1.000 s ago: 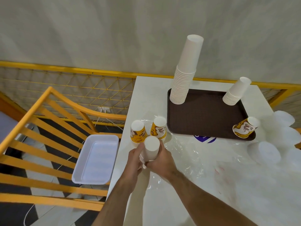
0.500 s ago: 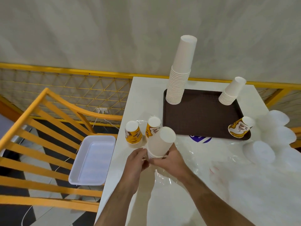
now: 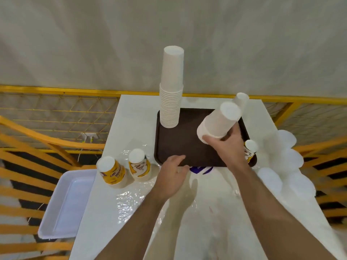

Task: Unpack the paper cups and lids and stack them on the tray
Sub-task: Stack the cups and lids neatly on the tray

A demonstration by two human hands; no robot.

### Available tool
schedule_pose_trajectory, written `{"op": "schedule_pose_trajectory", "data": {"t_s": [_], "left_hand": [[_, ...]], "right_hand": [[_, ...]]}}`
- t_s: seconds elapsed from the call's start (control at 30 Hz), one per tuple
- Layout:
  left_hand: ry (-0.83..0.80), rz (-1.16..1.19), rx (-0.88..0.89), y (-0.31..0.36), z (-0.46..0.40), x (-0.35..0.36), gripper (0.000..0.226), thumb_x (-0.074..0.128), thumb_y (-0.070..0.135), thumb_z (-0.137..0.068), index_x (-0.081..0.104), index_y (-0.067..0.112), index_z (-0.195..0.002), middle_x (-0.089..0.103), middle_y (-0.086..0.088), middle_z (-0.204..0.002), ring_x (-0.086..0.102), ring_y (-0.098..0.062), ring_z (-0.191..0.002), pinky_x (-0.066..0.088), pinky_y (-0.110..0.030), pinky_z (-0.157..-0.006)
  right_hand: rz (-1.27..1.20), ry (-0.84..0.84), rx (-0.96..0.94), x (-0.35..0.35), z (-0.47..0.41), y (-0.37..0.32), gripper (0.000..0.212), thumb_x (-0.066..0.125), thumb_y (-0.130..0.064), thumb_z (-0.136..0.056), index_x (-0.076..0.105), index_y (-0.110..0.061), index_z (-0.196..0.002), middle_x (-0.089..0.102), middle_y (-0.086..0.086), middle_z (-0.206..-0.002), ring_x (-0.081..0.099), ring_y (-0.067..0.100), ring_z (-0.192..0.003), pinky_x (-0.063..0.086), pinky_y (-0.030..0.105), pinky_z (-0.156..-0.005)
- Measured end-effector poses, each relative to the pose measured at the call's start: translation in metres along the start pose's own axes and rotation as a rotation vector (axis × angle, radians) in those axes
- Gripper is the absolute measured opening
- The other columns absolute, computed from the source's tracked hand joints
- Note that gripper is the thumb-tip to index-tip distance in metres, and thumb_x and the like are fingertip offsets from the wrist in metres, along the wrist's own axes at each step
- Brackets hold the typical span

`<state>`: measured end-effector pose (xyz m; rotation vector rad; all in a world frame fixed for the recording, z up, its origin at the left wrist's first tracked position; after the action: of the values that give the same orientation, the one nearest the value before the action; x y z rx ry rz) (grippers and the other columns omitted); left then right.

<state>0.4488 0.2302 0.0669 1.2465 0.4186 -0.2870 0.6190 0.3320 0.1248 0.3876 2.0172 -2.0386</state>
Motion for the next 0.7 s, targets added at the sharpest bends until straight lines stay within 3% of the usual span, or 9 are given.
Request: {"op": "schedule_pose_trajectory", "data": {"t_s": [0.2,0.37,0.5,0.63,0.7], "left_hand": [[-0.209,-0.582,0.005,-0.020,-0.055,0.058,0.053,0.041,0.038,-0.103,0.033,0.023,-0.153,0.023,-0.003,-0.163,0.012,-0.026,-0.152,0.016,-0.038,-0.124],[-0.255,-0.816,0.011,-0.035,-0.066,0.077,0.053,0.036,0.041,-0.102,0.032,0.026,-0.153,0.025,-0.005,-0.162,0.022,-0.026,-0.149,0.018,-0.040,-0.122],[-0.223,-0.861,0.043,-0.040,-0.068,0.078,0.052,0.035,0.043,-0.102,0.034,0.027,-0.151,0.029,-0.003,-0.161,0.027,-0.024,-0.147,0.021,-0.038,-0.120],[-0.213,-0.839,0.041,-0.040,-0.065,0.078,0.070,0.012,0.052,-0.091,0.037,0.026,-0.150,0.030,-0.004,-0.161,0.029,-0.026,-0.147,0.020,-0.039,-0.120],[-0.213,-0.839,0.019,-0.044,-0.065,0.078,0.056,0.025,0.047,-0.100,0.031,0.030,-0.152,0.022,0.000,-0.164,0.021,-0.023,-0.150,0.014,-0.036,-0.121]], "right_hand": [[-0.002,0.281,-0.101,-0.057,-0.106,-0.003,0.084,0.089,-0.031,-0.067,0.047,-0.024,-0.139,0.059,-0.006,-0.131,0.057,0.014,-0.120,0.051,0.039,-0.104],[0.031,0.367,-0.161,-0.082,-0.174,0.006,0.083,0.085,-0.040,-0.061,0.050,-0.025,-0.135,0.062,-0.006,-0.125,0.060,0.016,-0.115,0.054,0.043,-0.097],[0.088,0.364,-0.157,-0.087,-0.210,0.025,0.085,0.085,-0.042,-0.061,0.049,-0.023,-0.136,0.062,-0.005,-0.125,0.059,0.018,-0.114,0.054,0.044,-0.096],[0.145,0.306,-0.077,-0.082,-0.228,0.049,0.084,0.086,-0.038,-0.064,0.047,-0.019,-0.137,0.062,0.000,-0.129,0.060,0.023,-0.116,0.053,0.045,-0.098],[0.166,0.262,-0.038,-0.076,-0.232,0.063,0.084,0.086,-0.034,-0.069,0.042,-0.018,-0.140,0.060,0.002,-0.132,0.059,0.026,-0.119,0.052,0.043,-0.099]]}}
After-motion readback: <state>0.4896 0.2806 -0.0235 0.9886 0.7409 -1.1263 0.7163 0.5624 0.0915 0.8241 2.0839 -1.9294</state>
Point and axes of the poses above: each hand's wrist, its own z-axis away from the middle knuckle, its own x-axis out of the palm, y = z × x, the point moved 6 cm from there along -z, towards the middle knuckle
